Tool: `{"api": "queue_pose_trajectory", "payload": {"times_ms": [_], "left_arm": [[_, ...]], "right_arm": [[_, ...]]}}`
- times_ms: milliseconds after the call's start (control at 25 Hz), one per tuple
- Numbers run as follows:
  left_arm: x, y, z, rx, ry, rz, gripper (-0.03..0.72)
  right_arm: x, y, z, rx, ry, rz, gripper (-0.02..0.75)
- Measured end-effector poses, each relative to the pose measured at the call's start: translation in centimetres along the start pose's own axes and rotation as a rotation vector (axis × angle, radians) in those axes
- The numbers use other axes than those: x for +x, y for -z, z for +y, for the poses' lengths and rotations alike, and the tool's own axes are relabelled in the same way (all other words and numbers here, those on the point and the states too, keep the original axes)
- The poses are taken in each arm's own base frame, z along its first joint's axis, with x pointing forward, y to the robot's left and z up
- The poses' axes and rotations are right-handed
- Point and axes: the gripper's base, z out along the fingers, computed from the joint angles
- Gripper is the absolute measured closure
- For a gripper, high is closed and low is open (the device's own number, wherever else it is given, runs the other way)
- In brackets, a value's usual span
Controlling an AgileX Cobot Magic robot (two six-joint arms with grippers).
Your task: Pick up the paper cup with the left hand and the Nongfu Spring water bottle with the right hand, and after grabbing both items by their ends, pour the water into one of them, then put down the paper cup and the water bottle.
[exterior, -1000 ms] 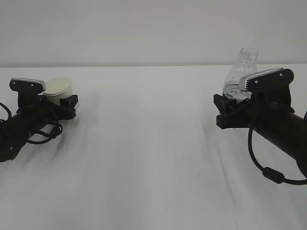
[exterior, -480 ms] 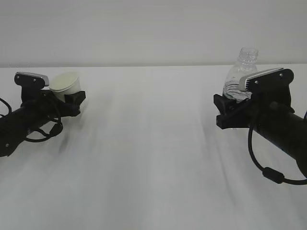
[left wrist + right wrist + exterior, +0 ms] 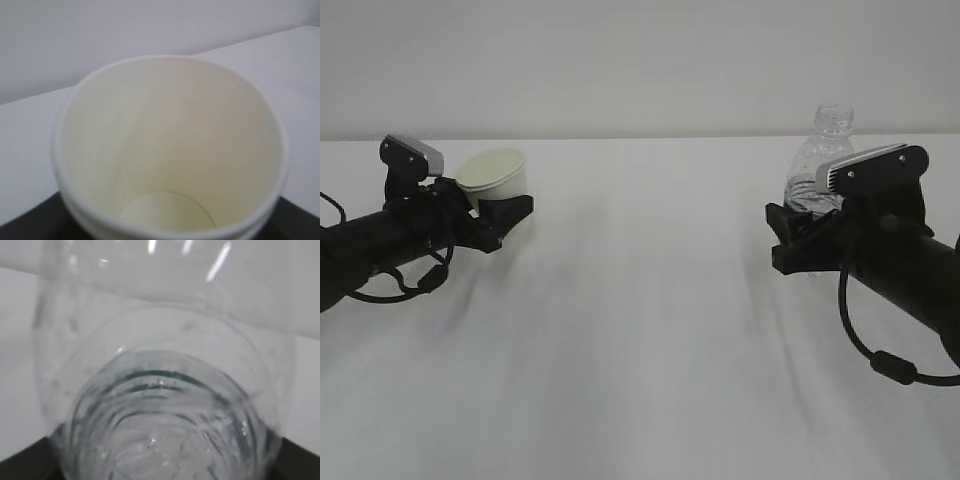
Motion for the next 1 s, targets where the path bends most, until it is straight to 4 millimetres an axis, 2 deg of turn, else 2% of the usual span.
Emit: {"api": "queue_pose_trajectory", "payload": {"times_ms": [240,600,1000], "left_arm": [[-1.5,0.3,-1.3,0.139,-0.004,0.017,0.204],[-1.8,0.6,-3.4,0.329,0.033,0.045,0.232],[-2.4,-0.8,-7.9,0.47,-0.005,0.053,0.256]], "right_arm": [[-0.7,0.4,-0.1,-0.004,0.008,0.008,0.244],[-0.8,0.5,0.5,-0.072,0.06,0.022,0.244],[-0.4,0.6,0.9,-0.122,0.096,0.065,0.244]]}}
